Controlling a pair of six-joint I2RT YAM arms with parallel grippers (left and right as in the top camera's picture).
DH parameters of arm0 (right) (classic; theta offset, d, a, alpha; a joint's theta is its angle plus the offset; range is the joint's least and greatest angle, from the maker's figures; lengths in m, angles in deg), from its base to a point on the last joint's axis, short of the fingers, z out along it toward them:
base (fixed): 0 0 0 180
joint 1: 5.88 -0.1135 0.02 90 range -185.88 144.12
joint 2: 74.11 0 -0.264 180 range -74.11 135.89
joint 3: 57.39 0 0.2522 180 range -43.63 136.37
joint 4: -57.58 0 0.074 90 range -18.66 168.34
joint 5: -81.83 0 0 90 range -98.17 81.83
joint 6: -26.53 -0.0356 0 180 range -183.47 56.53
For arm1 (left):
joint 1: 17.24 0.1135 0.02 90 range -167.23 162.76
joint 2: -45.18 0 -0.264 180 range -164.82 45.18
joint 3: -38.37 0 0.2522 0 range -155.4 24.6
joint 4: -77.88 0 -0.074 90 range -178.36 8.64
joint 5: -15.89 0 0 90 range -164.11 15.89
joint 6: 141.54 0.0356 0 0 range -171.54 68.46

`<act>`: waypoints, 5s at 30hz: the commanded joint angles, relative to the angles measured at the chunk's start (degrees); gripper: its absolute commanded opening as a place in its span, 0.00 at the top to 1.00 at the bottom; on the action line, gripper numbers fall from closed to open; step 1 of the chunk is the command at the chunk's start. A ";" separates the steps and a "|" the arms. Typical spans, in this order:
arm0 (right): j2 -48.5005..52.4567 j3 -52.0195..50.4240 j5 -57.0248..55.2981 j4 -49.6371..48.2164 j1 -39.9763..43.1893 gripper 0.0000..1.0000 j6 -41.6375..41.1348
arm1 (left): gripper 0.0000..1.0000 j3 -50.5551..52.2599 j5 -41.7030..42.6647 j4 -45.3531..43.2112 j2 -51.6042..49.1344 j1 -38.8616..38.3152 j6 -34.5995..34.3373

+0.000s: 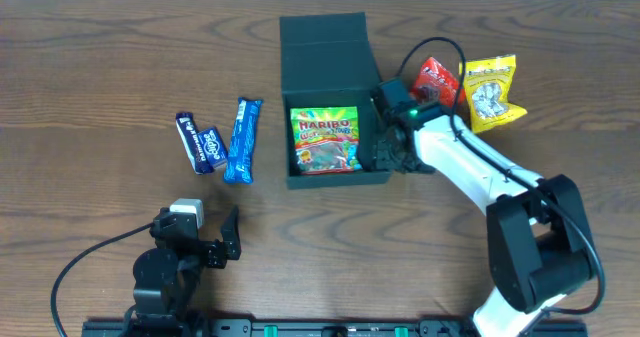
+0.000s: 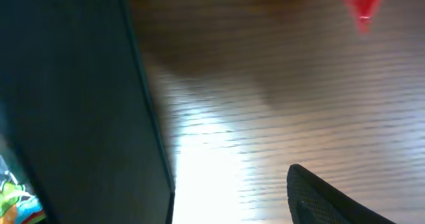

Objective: Pack container
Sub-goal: 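Release the Haribo bag and withdraw the right gripper to the right, then reach the left gripper to the blue Eclipse bar and grasp it, then carry the blue bar right and place it into the box beside Haribo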

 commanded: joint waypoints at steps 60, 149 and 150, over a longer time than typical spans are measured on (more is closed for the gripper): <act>-47.23 9.25 11.54 24.63 0.35 0.01 12.02 | 0.04 -7.34 16.61 -4.44 -2.89 0.13 -20.39; -60.15 14.25 11.13 18.91 0.39 0.01 14.38 | 0.78 -66.99 -3.98 -1.25 -90.03 -13.55 -8.35; -60.63 14.25 11.37 18.91 0.39 0.01 14.38 | 0.79 -66.97 -3.98 -1.25 -90.05 -15.32 -11.32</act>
